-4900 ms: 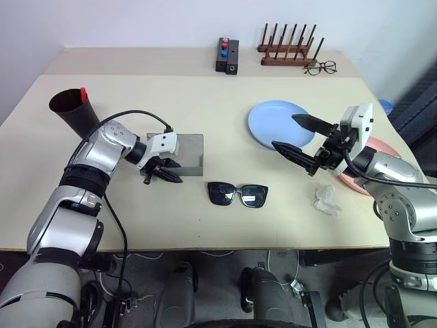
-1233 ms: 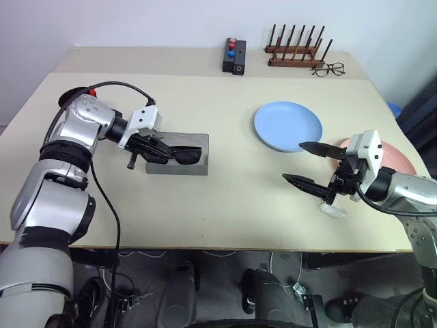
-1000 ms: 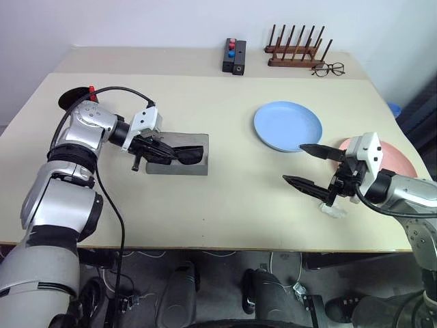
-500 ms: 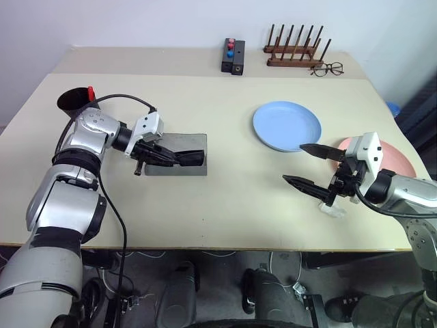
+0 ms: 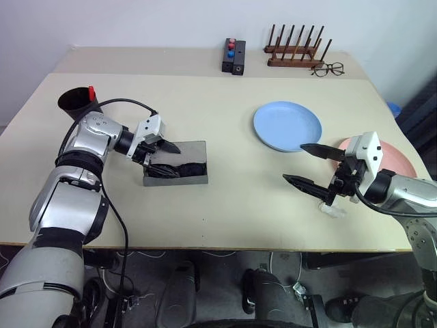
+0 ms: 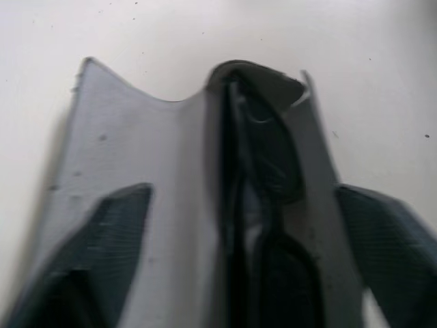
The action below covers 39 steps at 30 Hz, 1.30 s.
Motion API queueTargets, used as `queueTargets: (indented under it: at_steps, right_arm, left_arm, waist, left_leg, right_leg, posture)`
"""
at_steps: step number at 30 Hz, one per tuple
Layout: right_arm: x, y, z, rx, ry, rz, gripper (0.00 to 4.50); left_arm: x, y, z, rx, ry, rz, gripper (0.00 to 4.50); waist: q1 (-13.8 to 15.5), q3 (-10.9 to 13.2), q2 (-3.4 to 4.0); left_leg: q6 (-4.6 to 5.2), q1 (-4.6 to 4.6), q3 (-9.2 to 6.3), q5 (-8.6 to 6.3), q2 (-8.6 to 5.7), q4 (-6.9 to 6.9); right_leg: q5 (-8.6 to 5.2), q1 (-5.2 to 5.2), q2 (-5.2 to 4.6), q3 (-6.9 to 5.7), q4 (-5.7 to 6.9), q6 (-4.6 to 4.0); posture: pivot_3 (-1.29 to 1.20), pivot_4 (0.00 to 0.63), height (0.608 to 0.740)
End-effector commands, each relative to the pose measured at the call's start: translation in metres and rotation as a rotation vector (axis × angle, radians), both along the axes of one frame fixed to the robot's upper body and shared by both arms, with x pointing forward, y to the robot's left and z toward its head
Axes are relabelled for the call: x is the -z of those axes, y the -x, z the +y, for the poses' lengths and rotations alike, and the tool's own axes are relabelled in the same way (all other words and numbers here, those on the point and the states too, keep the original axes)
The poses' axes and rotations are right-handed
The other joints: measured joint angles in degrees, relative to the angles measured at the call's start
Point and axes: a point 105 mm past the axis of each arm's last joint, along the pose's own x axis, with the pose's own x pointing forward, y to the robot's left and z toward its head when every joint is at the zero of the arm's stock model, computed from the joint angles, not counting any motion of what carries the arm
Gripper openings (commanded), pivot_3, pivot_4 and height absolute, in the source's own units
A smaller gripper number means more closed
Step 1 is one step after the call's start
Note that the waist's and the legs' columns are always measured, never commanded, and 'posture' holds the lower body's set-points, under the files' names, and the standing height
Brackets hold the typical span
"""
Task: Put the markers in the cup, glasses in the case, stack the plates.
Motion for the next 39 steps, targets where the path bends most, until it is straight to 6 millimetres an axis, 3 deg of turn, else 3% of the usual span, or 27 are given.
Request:
queueTargets:
  at_steps: [1, 5, 16, 18, 22, 25, 26, 36, 39]
  right_arm:
    - [-0.015, 0.002, 0.003, -0.017, 0.002, -0.059, 4.50]
    - [-0.015, 0.001, 0.004, -0.017, 0.001, -0.061, 4.50]
    - [-0.016, -0.002, 0.005, -0.011, -0.004, -0.064, 4.50]
    - [-0.016, -0.002, 0.005, -0.011, -0.005, -0.064, 4.50]
    - [-0.016, -0.003, 0.006, -0.013, -0.007, -0.065, 4.50]
    - [-0.017, -0.003, 0.006, -0.013, -0.008, -0.067, 4.50]
    - [-0.017, -0.004, 0.006, -0.012, -0.008, -0.067, 4.50]
    - [-0.017, -0.003, 0.004, -0.001, -0.006, -0.068, 4.50]
    - [-0.017, -0.003, 0.004, 0.002, -0.004, -0.070, 4.50]
  left_arm:
    - [-0.015, -0.004, -0.002, 0.007, 0.013, -0.042, 4.43]
    - [-0.022, -0.006, -0.004, 0.008, 0.029, -0.063, 4.43]
    - [-0.073, -0.017, -0.009, -0.026, 0.144, -0.184, 4.43]
    - [-0.081, -0.019, -0.009, -0.054, 0.171, -0.182, 3.63]
    - [-0.104, -0.034, -0.008, -0.149, 0.215, -0.352, 1.70]
    - [-0.093, -0.047, 0.002, -0.245, 0.097, -0.467, 0.14]
    - [-0.086, -0.049, 0.005, -0.264, 0.059, -0.472, 0.02]
    - [-0.023, -0.051, 0.016, -0.304, -0.162, -0.404, 0.02]
    - [-0.015, -0.047, 0.015, -0.284, -0.173, -0.348, 0.02]
  waist:
    - [0.0, 0.0, 0.00]
    - [0.0, 0.0, 0.00]
    - [0.0, 0.0, 0.00]
    - [0.0, 0.0, 0.00]
    - [0.0, 0.0, 0.00]
    - [0.0, 0.0, 0.00]
    - [0.0, 0.0, 0.00]
    - [0.1, 0.0, 0.00]
    - [0.1, 0.0, -0.01]
  left_leg:
    - [0.00, 0.00, 0.00, 0.00, 0.00, 0.00]
    - [0.00, 0.00, 0.00, 0.00, 0.00, 0.00]
    - [0.00, 0.00, 0.00, 0.00, 0.00, 0.00]
    - [0.00, 0.00, 0.00, 0.00, 0.00, 0.00]
    - [0.00, 0.00, 0.00, 0.00, 0.00, 0.00]
    - [0.00, 0.01, 0.00, 0.00, 0.00, -0.01]
    - [0.00, 0.01, 0.00, 0.00, 0.00, -0.01]
    - [0.00, 0.01, 0.03, 0.00, 0.00, -0.01]
    - [0.00, 0.00, 0.03, 0.00, 0.00, -0.01]
  right_leg:
    - [0.00, 0.00, 0.00, 0.00, 0.00, 0.00]
    - [0.00, 0.00, 0.00, 0.00, 0.00, 0.00]
    - [0.01, 0.00, 0.00, 0.00, 0.00, 0.02]
    - [0.01, 0.00, 0.00, 0.00, 0.00, 0.02]
    - [0.06, 0.00, 0.00, 0.00, 0.01, 0.11]
    - [0.09, 0.00, 0.00, 0.00, 0.01, 0.17]
    - [0.10, 0.00, 0.00, 0.00, 0.01, 0.18]
    - [0.10, 0.00, 0.00, 0.00, 0.02, 0.19]
    - [0.10, 0.00, 0.00, 0.00, 0.01, 0.18]
  posture:
    - [0.00, 0.150, 0.740]
    - [0.00, 0.150, 0.740]
    - [0.00, 0.150, 0.740]
    - [0.00, 0.150, 0.740]
    - [0.00, 0.150, 0.740]
    - [0.00, 0.150, 0.740]
    - [0.00, 0.150, 0.740]
    - [0.00, 0.150, 0.740]
    - [0.00, 0.150, 0.740]
